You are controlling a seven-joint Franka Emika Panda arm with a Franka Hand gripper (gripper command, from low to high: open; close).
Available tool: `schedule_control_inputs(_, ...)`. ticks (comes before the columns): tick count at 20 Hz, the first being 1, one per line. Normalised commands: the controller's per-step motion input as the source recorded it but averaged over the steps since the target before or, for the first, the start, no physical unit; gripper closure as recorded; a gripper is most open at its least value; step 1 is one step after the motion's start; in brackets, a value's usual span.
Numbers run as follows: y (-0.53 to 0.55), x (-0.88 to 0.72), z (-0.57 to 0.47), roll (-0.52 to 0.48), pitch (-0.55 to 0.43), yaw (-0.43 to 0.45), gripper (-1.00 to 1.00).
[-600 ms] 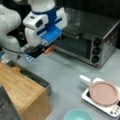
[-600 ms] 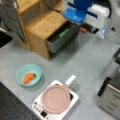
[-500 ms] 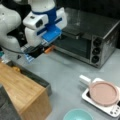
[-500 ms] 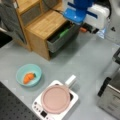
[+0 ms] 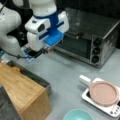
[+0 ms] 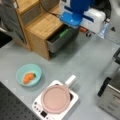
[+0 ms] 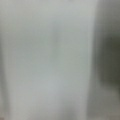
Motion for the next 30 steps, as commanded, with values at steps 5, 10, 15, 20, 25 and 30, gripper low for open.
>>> schedule_control_inputs(5, -0.24, 0.37, 0.00, -0.033, 0.074, 0.140, -1.00)
schedule_control_inputs(10, -0.34, 0.54, -0.08, -0.062, 0.061, 0.143, -1.00)
schedule_control_inputs(15, -0.42, 0.69, -0.05, -0.077, 0.118, 0.153, -1.00)
schedule_control_inputs(20, -0.34, 0.67, 0.13, -0.081, 0.188, 0.186, -1.00)
schedule_control_inputs(25, -0.22, 0.60, 0.20, -0.074, 0.215, 0.203, -1.00)
schedule_control_inputs(30, -0.22, 0.58, 0.06, -0.065, 0.224, 0.191, -1.00)
